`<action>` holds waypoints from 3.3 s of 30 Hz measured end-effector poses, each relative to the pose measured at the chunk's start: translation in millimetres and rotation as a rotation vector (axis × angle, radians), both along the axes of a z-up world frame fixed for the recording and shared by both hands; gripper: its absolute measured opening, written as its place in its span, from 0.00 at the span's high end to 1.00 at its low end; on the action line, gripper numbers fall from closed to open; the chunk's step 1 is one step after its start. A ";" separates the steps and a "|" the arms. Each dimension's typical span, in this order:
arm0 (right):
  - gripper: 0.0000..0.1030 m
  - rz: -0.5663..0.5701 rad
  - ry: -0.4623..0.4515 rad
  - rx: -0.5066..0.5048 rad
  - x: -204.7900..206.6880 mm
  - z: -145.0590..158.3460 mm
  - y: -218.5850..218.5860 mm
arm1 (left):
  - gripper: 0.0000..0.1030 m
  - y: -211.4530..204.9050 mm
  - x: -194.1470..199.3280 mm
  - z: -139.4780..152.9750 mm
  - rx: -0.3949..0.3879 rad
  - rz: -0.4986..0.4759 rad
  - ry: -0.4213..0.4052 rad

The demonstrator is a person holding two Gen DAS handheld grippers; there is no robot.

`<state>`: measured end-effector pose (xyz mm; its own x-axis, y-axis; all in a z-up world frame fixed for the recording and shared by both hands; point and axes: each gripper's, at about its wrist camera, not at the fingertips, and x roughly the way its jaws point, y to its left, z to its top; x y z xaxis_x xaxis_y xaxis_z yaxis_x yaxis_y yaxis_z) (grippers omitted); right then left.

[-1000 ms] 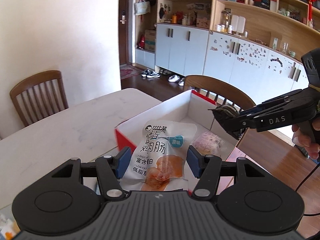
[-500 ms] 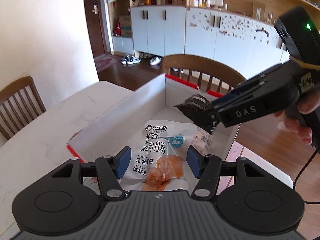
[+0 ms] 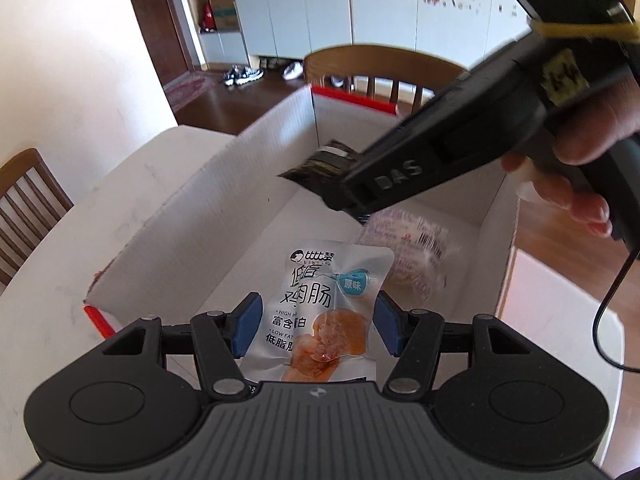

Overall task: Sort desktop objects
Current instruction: 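Lower the sausage pack and snack bar into the red box with both tools, then move both open tools back from the red box to the items on the table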

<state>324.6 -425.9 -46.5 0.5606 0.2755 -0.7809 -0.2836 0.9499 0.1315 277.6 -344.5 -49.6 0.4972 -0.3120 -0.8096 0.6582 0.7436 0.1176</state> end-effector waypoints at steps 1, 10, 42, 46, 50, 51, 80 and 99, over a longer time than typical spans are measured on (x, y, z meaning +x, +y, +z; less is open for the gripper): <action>0.67 0.012 -0.002 -0.017 2.1 -3.0 3.0 | 0.43 -2.3 0.7 -2.2 0.009 -0.004 0.006; 0.67 0.067 0.064 -0.106 28.1 -27.5 28.8 | 0.43 -5.2 9.8 -15.9 0.043 0.007 0.062; 0.55 0.131 0.210 -0.151 44.2 -54.4 47.1 | 0.28 -1.2 23.9 -22.8 0.116 0.051 0.137; 0.43 0.113 0.185 -0.131 41.7 -47.9 40.6 | 0.28 2.0 23.4 -16.4 0.102 0.063 0.135; 0.43 0.109 0.181 -0.120 38.1 -43.3 38.4 | 0.28 1.7 19.4 -10.3 0.089 0.072 0.122; 0.43 0.111 0.178 -0.116 36.3 -41.5 37.7 | 0.28 2.5 18.8 -8.1 0.085 0.075 0.118; 0.34 0.095 0.002 -0.004 -22.0 35.9 5.9 | 0.18 40.9 -31.1 38.0 -0.155 0.146 0.030; 0.30 0.050 -0.101 0.040 -79.5 67.3 33.3 | 0.02 102.6 -76.4 66.4 -0.261 0.207 -0.063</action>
<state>245.1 -392.6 20.8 0.6208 0.3351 -0.7088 -0.3446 0.9287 0.1374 201.2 -241.9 16.8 0.6179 -0.3921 -0.6815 0.4877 0.8710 -0.0589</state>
